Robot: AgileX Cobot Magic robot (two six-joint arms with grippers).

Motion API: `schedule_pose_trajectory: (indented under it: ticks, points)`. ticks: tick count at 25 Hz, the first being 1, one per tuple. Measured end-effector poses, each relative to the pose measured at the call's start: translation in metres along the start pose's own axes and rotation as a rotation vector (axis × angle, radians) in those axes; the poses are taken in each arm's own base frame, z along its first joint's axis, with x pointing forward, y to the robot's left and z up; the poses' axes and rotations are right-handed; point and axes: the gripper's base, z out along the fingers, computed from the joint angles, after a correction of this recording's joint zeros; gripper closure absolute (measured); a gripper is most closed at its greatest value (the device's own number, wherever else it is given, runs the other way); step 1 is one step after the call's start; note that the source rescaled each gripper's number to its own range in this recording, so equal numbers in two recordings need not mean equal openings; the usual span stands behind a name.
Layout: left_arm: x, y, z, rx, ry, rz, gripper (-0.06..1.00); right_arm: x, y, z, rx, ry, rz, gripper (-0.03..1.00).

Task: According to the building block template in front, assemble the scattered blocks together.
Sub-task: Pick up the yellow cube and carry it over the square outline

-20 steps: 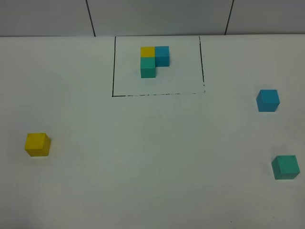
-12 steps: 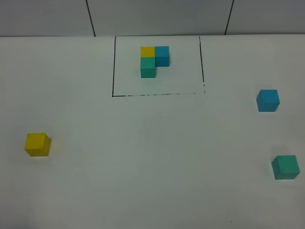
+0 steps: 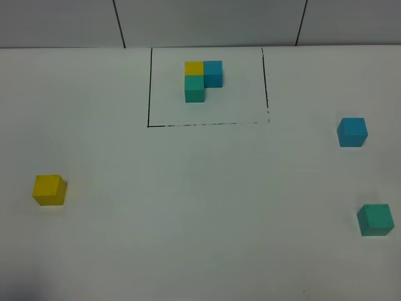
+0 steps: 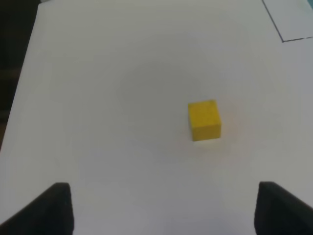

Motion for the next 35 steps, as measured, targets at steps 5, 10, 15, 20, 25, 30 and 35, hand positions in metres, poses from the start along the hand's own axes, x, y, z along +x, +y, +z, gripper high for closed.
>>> schedule_pose_trajectory:
  ticks: [5, 10, 15, 20, 25, 30, 35]
  points:
    - [-0.053, 0.008, 0.036, -0.019, 0.210, -0.049, 0.24, 0.000, 0.000, 0.000, 0.000, 0.000, 0.000, 0.97]
    - [-0.094, 0.009, 0.111, 0.002, 0.481, -0.037, 0.24, 0.000, 0.000, 0.000, 0.000, 0.000, 0.000, 0.97]
    - [-0.097, 0.004, 0.191, 0.029, 0.736, -0.031, 0.21, 0.000, 0.000, 0.000, 0.000, 0.000, 0.000, 0.97]
    - [-0.082, -0.005, 0.241, 0.089, 0.853, -0.049, 0.18, 0.000, 0.000, 0.000, 0.000, 0.000, 0.000, 0.97]
    - [-0.075, -0.011, 0.264, 0.118, 0.843, -0.087, 0.18, 0.000, 0.000, 0.000, 0.000, 0.000, 0.000, 0.97]
    - [-0.071, -0.016, 0.279, 0.142, 0.826, -0.140, 0.18, 0.000, 0.000, 0.000, 0.000, 0.000, 0.000, 0.97]
    - [-0.062, -0.017, 0.291, 0.142, 0.853, -0.142, 0.17, 0.000, 0.000, 0.000, 0.000, 0.000, 0.000, 0.97]
